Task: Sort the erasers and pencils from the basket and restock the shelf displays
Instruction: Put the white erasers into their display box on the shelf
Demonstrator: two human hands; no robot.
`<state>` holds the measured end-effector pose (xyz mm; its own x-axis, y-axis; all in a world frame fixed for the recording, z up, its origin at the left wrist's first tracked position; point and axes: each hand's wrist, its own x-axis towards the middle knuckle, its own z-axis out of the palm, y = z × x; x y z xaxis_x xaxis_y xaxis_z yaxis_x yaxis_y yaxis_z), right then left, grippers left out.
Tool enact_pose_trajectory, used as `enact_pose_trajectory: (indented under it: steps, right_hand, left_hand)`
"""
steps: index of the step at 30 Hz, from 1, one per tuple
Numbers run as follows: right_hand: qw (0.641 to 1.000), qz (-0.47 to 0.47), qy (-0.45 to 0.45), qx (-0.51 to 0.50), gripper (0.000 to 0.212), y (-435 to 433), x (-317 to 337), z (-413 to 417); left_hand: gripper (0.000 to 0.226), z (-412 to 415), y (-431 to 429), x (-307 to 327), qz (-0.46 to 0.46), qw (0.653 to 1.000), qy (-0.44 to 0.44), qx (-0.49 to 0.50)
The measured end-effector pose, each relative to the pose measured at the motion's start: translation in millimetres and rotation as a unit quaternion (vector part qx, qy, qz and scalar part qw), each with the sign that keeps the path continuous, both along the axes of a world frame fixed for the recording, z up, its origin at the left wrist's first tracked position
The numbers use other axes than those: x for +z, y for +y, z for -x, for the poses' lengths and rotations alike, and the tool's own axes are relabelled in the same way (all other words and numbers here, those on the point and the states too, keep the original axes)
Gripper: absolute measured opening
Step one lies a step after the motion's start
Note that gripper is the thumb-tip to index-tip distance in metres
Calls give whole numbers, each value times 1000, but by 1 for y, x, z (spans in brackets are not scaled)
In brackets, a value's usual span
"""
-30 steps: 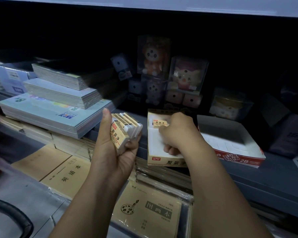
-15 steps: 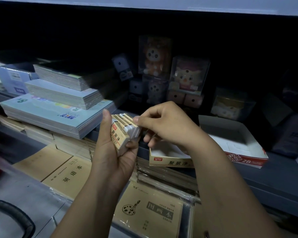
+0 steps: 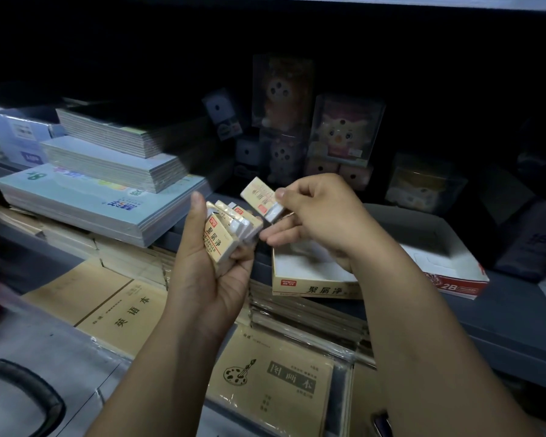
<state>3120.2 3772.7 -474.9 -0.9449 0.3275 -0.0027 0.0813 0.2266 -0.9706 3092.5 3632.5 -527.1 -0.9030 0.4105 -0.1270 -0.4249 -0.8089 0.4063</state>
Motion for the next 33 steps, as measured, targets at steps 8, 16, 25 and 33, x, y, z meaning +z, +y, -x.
enact_pose_trajectory:
  steps: [8,16,25,33]
  right_hand:
    - [975,-142,6,-168,13,29,0,-6]
    - [965,122,21,-233,5,32,6,-12]
    - [943,258,55,-202,15,33,8,-13]
    - [969,125,25,-213,10,31,4,-12]
  left_hand:
    - [36,-4,0,5,-3,999,-45,15]
    - [32,-1,0,2,7,999,-34,13]
    - [29,0,1,1,8,999,-40,12]
    - [32,-1,0,2,6,999,-38,10]
